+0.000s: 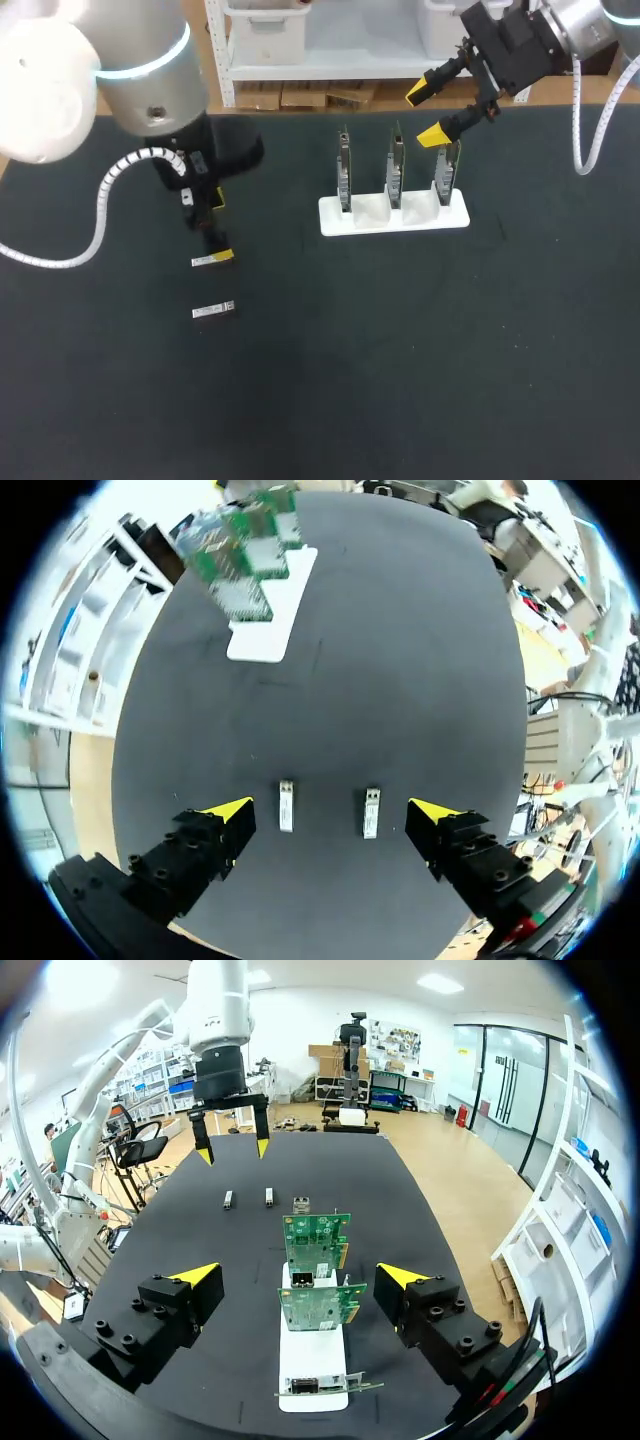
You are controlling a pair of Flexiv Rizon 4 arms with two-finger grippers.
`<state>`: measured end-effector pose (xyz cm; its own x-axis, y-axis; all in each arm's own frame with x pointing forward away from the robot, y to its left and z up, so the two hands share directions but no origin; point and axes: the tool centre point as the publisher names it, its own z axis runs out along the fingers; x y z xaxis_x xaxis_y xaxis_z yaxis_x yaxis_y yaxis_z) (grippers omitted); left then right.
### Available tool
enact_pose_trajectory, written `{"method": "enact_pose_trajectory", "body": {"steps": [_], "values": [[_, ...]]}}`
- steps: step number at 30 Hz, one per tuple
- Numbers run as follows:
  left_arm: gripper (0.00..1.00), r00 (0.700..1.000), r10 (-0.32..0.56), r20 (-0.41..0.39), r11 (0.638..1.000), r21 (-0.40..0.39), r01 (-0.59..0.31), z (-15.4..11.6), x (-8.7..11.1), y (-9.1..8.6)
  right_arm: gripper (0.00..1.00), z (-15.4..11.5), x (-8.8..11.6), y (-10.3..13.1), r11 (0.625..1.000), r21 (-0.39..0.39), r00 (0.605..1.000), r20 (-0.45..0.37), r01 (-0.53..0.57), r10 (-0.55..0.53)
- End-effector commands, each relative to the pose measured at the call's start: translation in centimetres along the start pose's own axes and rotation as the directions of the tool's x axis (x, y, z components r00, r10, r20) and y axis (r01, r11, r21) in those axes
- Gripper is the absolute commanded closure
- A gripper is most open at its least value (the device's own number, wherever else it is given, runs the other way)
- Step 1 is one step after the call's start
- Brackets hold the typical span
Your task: Pick up the optical module with the left hand, and insert it into the network port with the right hand.
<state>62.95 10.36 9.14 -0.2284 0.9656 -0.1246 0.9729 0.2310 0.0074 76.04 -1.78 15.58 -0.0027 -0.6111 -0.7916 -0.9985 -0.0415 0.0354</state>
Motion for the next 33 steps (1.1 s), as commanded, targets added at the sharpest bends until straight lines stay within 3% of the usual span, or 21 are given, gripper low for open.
{"method": "enact_pose_trajectory", "body": {"steps": [1,10,22,27,33], "values": [[0.00,0.999,-0.006,-0.031,1.000,-0.023,0.005,0.2,0.5,-0.4,0.00,0.0,0.0,0.1,1.000,0.003,1.000,0.001,0.001,-0.001],[0.00,0.994,0.015,-0.105,0.999,-0.038,-0.019,2.0,1.8,0.6,0.00,0.0,0.0,0.1,1.000,0.003,1.000,0.001,0.001,-0.001],[0.00,0.997,0.012,-0.078,1.000,-0.026,-0.014,4.5,2.8,1.9,0.00,0.0,0.0,0.1,1.000,0.003,1.000,0.001,0.001,-0.001],[0.00,1.000,-0.001,-0.028,1.000,0.001,0.001,6.2,3.9,2.3,0.00,0.0,0.0,0.1,1.000,0.003,1.000,0.001,0.001,-0.001],[0.00,0.999,-0.024,-0.039,1.000,0.007,0.024,7.2,4.5,2.4,0.00,0.0,0.0,0.1,1.000,0.003,1.000,0.001,0.001,-0.001]]}}
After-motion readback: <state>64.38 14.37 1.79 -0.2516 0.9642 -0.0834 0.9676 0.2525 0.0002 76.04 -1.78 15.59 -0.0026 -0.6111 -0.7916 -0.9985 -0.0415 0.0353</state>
